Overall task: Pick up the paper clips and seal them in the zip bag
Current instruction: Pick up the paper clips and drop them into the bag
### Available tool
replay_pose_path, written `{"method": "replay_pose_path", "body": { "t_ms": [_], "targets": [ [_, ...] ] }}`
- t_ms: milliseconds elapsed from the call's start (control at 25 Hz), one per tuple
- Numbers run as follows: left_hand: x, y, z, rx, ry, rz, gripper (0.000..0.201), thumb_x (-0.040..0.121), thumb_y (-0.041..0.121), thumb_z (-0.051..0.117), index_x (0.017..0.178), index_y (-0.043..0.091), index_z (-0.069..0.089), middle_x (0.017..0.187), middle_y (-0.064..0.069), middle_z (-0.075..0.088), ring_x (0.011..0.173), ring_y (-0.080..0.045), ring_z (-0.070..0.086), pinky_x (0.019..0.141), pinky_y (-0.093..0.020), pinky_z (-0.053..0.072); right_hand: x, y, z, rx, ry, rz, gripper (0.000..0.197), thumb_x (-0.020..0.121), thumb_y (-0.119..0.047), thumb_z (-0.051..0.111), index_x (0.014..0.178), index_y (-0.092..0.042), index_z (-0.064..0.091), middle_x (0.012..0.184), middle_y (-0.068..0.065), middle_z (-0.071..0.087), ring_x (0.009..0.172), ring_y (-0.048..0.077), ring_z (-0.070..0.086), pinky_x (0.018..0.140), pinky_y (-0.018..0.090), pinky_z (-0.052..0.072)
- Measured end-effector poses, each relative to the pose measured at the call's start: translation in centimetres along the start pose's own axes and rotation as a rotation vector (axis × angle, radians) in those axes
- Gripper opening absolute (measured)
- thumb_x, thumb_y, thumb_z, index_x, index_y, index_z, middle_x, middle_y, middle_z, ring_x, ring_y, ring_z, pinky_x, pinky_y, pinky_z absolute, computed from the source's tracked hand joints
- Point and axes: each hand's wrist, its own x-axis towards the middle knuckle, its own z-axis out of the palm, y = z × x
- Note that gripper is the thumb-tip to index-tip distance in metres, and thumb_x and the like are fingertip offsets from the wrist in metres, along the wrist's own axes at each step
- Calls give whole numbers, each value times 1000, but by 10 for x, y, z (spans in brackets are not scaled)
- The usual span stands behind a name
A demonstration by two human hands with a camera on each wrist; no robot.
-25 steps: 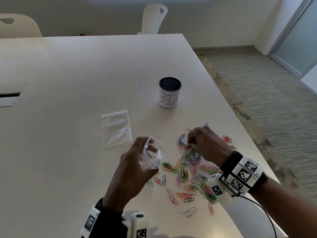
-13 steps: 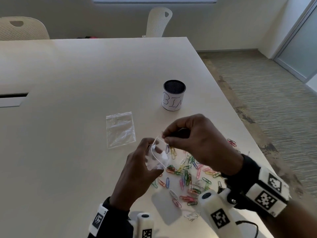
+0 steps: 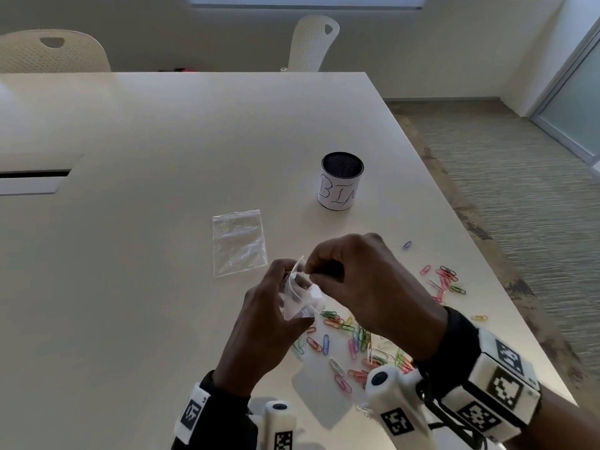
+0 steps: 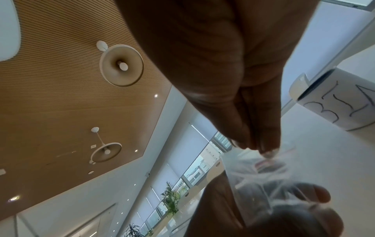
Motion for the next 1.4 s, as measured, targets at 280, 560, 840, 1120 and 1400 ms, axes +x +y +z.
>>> {"method": "replay_pose_path", "body": {
  "t_ms": [280,560,840,1120,1400],
  "targets": [
    [-14,0,-28,17,81,23,55,78,12,89,122,28,59,102,22,74,93,-4,71,70,-6,51,5,38,2,-103,-167,-8,11,96,-20,72,106,-19,77,104,-8,73,86,3,69,79,24,60],
    [-31,-8,-47,50,109,-2,59,76,5,88,122,28,59,101,17,75,92,-7,71,72,-8,51,5,60,58,-320,-526,-298,37,104,-17,55,140,-23,61,146,-2,58,133,14,50,110,30,46],
    [-33,-15,-42,32,125,-11,57,79,8,87,121,33,57,106,15,75,89,-16,72,77,-27,59,-20,73,41,-371,-624,-417,37,102,-46,55,135,-28,60,136,-8,57,124,8,50,101,28,52],
    [-26,-19,-28,-3,79,14,56,80,6,88,120,30,56,108,15,73,97,-14,73,78,-19,58,-33,88,29,-435,-621,-432,27,101,-40,62,126,-30,61,131,-4,56,116,9,51,94,24,53],
    [-18,-19,-9,-57,8,39,58,82,17,89,126,24,50,116,14,68,105,-13,69,72,-31,65,-45,92,10,-640,-680,-344,73,91,-62,62,155,-50,28,164,-6,30,144,17,33,111,35,44]
  ]
}}
